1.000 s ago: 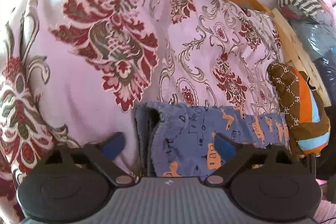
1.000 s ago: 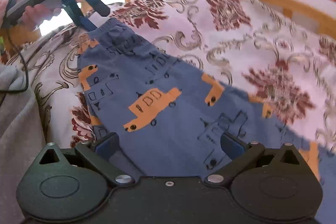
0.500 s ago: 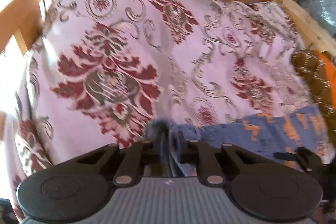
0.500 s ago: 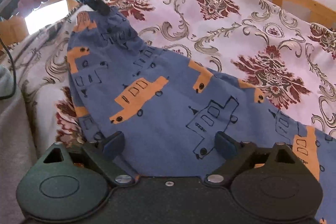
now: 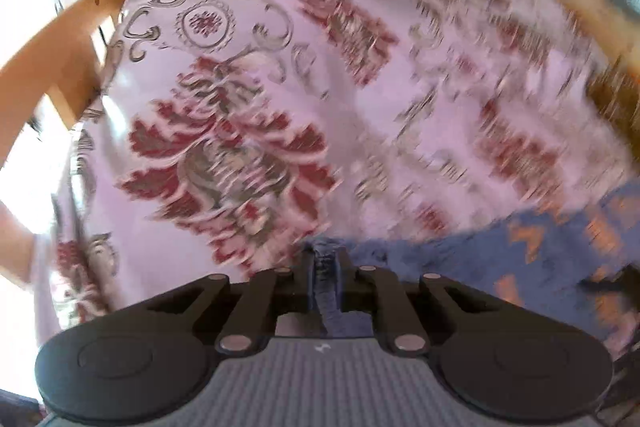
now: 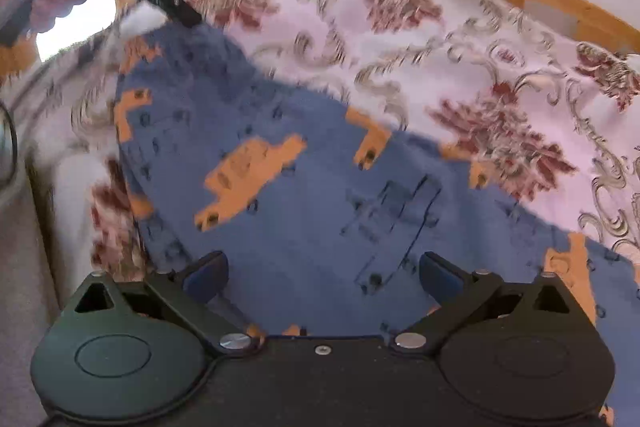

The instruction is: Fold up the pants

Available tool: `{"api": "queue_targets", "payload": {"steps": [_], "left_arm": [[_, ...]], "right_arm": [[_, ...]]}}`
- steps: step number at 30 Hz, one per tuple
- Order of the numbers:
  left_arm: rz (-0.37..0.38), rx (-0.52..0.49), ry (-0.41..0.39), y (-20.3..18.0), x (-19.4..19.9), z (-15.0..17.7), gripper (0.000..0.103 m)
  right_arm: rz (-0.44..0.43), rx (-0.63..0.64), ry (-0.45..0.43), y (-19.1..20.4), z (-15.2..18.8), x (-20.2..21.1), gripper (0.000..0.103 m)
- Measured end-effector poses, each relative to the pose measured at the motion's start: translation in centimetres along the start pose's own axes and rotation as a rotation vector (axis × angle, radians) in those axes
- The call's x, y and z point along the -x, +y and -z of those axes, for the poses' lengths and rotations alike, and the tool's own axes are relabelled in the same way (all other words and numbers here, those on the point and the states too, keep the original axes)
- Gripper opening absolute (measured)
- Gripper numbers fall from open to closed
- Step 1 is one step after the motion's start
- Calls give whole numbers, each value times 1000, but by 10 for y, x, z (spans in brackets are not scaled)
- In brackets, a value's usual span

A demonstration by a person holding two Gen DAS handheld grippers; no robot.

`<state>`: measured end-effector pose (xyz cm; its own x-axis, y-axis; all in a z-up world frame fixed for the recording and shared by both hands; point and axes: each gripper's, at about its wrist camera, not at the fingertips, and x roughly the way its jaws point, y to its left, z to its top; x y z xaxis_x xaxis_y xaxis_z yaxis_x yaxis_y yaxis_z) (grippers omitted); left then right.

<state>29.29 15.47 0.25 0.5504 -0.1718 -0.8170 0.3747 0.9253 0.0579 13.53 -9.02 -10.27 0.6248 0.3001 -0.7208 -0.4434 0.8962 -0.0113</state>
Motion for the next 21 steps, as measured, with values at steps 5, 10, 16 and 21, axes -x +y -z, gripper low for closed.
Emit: {"api": "queue_targets", "payload": {"steps": [5,10,16,21], "left_arm": [[14,-21,3,4,16,10,46],[-33,-128,-172,-18,63,8,99],[107,-321,-196,-84,42,-25,103],[314,-433,-100,-137,1,-35,102]], "right_arm": [[15,59,-17,2,3,18,102],[17,40,-72,-21,9,48,102],[52,-49,-81,-85,-9,49,102],[-24,-36,-72,-142,-32,35,102]]}}
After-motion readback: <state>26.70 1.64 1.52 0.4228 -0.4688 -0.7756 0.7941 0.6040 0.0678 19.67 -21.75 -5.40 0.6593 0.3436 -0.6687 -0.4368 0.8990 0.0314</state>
